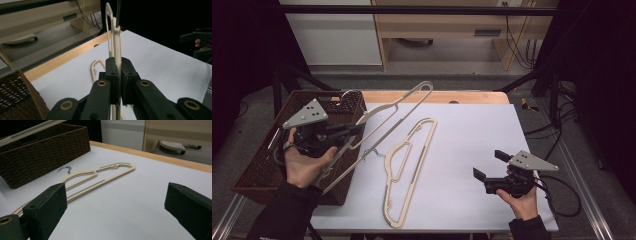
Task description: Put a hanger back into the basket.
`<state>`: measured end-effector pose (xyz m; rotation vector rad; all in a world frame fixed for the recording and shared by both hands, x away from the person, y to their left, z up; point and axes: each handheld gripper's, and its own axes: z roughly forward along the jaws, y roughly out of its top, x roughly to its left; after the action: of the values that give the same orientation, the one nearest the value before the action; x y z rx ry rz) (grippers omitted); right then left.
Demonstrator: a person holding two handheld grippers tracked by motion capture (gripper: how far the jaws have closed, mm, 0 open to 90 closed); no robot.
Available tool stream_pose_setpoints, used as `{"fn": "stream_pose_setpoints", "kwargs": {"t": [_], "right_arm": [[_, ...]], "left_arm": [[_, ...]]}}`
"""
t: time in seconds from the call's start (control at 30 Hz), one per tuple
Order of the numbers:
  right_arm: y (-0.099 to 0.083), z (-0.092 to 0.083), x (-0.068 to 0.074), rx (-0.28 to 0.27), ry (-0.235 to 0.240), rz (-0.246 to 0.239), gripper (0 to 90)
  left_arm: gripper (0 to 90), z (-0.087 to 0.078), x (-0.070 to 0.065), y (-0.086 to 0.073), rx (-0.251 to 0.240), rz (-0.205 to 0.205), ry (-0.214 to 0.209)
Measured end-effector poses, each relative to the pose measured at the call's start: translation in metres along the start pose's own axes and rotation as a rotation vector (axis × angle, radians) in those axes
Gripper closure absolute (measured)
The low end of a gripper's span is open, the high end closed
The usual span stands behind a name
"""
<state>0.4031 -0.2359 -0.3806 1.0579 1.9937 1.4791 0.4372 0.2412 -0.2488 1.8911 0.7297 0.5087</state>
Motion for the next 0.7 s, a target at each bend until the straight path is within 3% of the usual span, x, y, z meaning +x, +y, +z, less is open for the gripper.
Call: {"fn": "stream_pose_setpoints", "kwargs": {"t": [0.3, 0.7], "right_arm": [[-0.002, -0.002, -0.003, 0.007, -0.013, -0.002, 4.3], [-0.002, 0.0, -0.003, 0.013, -0.015, -0.004, 4.1]], "left_arm": [[85.8, -0.012, 0.036, -0.004, 0.012, 0.028, 0.048], [85.9, -0.034, 0.101, -0.024, 0.045, -0.022, 0.14]]}}
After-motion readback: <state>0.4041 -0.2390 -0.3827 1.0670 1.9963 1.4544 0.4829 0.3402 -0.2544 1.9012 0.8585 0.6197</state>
